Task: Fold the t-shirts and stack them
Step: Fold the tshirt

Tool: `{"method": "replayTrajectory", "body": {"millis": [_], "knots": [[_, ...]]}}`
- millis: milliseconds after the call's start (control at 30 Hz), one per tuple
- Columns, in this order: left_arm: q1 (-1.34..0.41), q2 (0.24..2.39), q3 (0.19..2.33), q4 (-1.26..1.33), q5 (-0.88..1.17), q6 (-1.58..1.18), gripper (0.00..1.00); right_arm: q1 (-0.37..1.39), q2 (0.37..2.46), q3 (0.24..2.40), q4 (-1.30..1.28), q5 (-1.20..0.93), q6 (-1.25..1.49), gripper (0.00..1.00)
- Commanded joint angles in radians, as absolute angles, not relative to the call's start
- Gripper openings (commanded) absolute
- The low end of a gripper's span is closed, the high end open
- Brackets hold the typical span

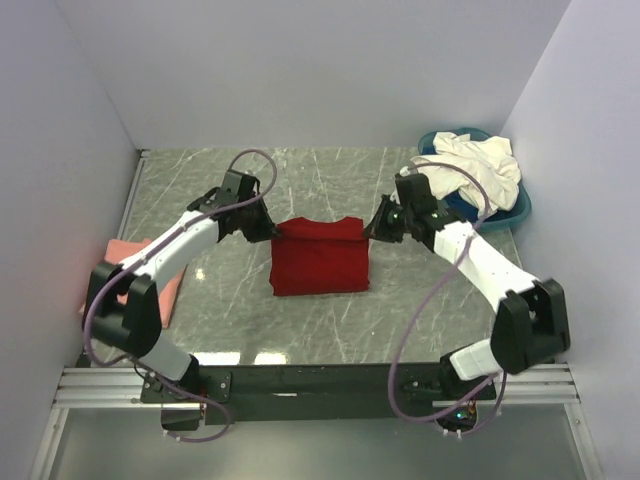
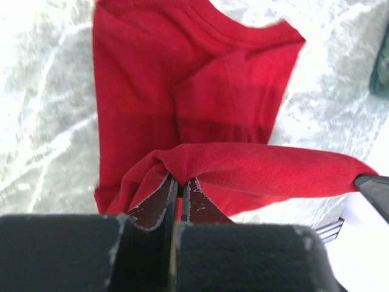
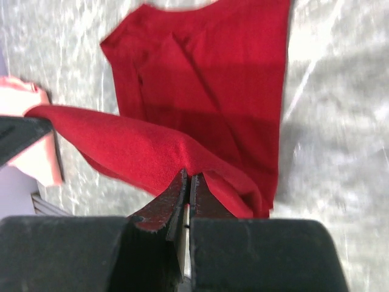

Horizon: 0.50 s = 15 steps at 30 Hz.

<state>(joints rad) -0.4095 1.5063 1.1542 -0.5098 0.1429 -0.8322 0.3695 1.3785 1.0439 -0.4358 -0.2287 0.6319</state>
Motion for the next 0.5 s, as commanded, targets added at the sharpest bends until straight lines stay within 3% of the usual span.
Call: {"method": "replayTrajectory", "body": {"millis": [0,300,467], "knots": [[-0.361,1.589,1.235,-0.460,0.183,-0.799,0.00,0.338,1.463,1.155,-0.370,-0.275,0.617,0.00],[-0.272,1.828,1.428,-0.454,0.241,-0.779,0.00,0.295,1.828,1.448,-0.391,-0.325,0.614,0.00],[-0.244,1.950,1.557,-0.454,0.285,-0.758,0.00,0.255,1.925,1.505,-0.385,-0.344,0.623,0.00]]}}
